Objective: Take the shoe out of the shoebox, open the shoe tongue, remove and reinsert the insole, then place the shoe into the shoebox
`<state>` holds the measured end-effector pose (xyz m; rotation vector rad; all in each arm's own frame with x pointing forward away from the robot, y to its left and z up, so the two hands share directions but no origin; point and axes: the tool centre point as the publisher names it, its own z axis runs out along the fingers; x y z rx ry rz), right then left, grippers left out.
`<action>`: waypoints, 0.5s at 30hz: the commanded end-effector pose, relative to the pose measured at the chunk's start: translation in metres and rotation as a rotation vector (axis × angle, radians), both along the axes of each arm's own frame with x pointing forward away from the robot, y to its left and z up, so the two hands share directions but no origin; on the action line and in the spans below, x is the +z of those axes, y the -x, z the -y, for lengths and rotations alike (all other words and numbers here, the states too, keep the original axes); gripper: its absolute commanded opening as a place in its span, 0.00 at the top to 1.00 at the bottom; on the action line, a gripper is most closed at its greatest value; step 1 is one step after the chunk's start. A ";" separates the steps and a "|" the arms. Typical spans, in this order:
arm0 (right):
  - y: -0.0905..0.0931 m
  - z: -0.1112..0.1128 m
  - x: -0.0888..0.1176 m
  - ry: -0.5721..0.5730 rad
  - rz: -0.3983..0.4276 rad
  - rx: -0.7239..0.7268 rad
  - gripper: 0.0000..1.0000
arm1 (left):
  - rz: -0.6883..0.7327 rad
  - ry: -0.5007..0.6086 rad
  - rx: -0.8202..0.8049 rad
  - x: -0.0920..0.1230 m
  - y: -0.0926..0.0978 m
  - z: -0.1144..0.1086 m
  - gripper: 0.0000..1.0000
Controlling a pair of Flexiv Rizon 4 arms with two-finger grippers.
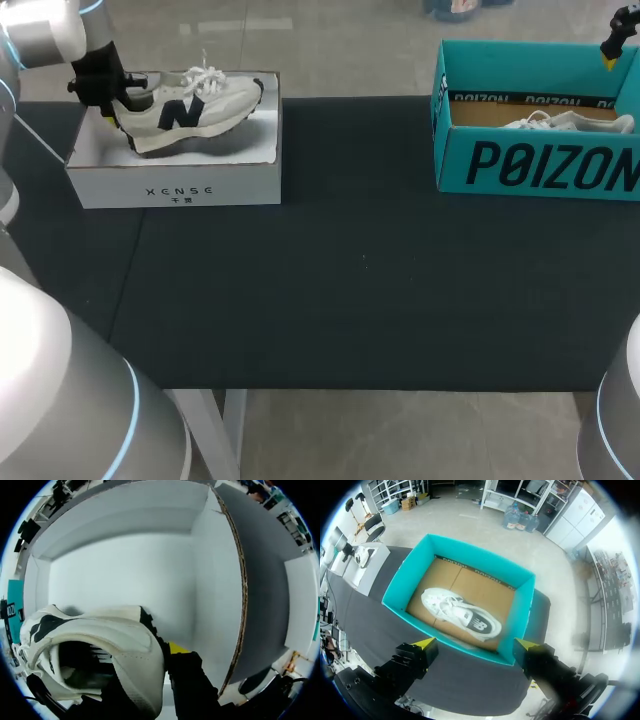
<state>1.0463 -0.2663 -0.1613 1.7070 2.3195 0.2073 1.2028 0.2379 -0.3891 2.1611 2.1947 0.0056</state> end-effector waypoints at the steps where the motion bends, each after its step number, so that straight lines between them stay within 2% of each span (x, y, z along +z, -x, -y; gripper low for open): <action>1: 0.000 0.000 0.000 0.001 0.000 -0.001 0.00 | 0.000 0.004 -0.010 0.027 0.003 0.002 1.00; 10: 0.000 0.000 0.000 0.001 0.000 -0.001 0.00 | 0.052 -0.007 -0.083 0.097 0.022 0.018 1.00; 15: 0.000 0.000 0.000 0.001 0.000 -0.001 0.00 | 0.103 -0.060 -0.108 0.121 0.040 0.035 1.00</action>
